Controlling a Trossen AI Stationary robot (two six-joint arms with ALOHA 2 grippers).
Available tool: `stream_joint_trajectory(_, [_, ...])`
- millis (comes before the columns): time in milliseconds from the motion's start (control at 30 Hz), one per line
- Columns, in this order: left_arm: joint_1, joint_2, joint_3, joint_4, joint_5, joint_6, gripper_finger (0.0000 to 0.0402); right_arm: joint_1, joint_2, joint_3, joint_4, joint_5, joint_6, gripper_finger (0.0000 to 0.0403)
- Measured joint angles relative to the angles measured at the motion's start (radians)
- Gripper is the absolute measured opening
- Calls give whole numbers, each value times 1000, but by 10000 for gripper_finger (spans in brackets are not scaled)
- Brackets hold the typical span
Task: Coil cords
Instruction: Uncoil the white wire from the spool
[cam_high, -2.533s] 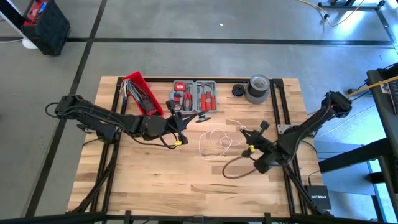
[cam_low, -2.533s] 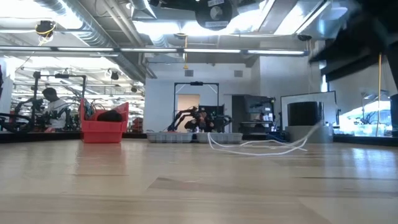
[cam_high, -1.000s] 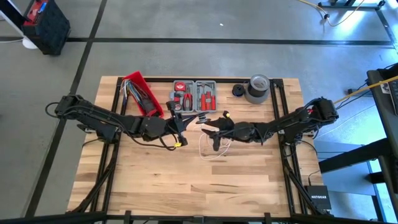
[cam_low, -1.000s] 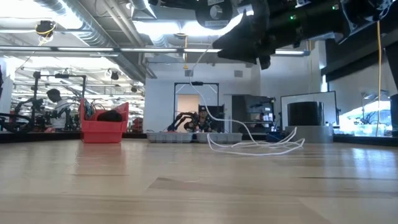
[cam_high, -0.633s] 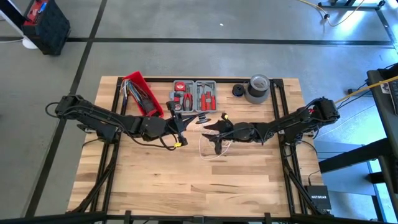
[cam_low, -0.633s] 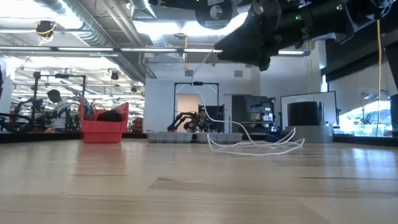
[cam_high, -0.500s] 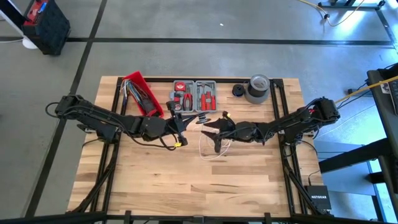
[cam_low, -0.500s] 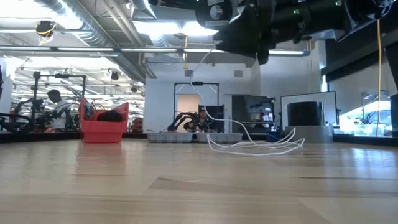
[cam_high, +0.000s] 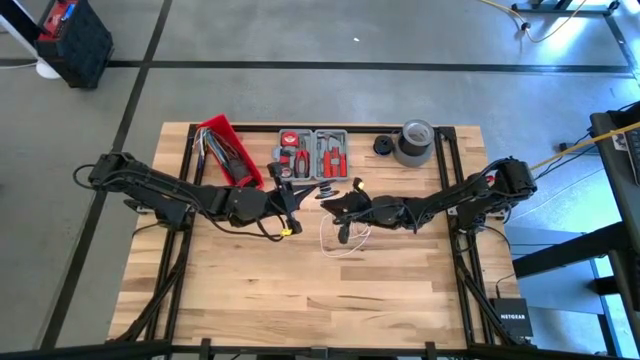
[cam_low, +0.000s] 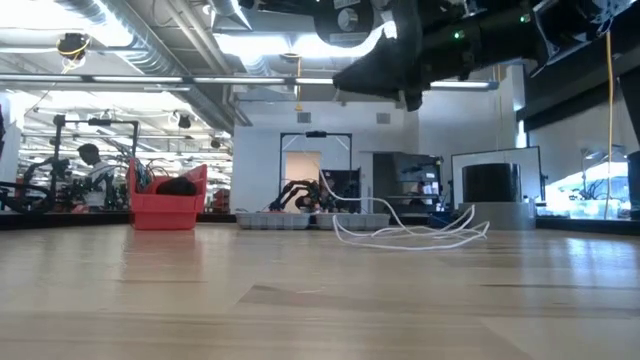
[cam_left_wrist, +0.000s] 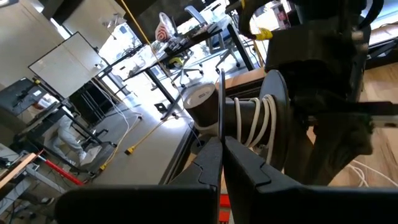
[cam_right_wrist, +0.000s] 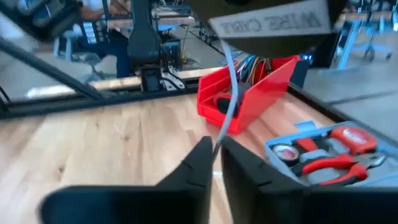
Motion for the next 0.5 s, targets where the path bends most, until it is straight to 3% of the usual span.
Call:
stream_joint_trajectory(100, [0, 0, 0, 0, 0, 0, 5, 4, -3, 1, 1, 9, -74, 10])
stream_joint_trajectory(233, [0, 0, 0, 0, 0, 0, 5, 28, -26, 1, 3, 1, -135, 10])
stream_joint_trajectory(500, [2, 0, 0, 10, 0, -14, 5, 89, -28, 2, 117, -145, -267, 4])
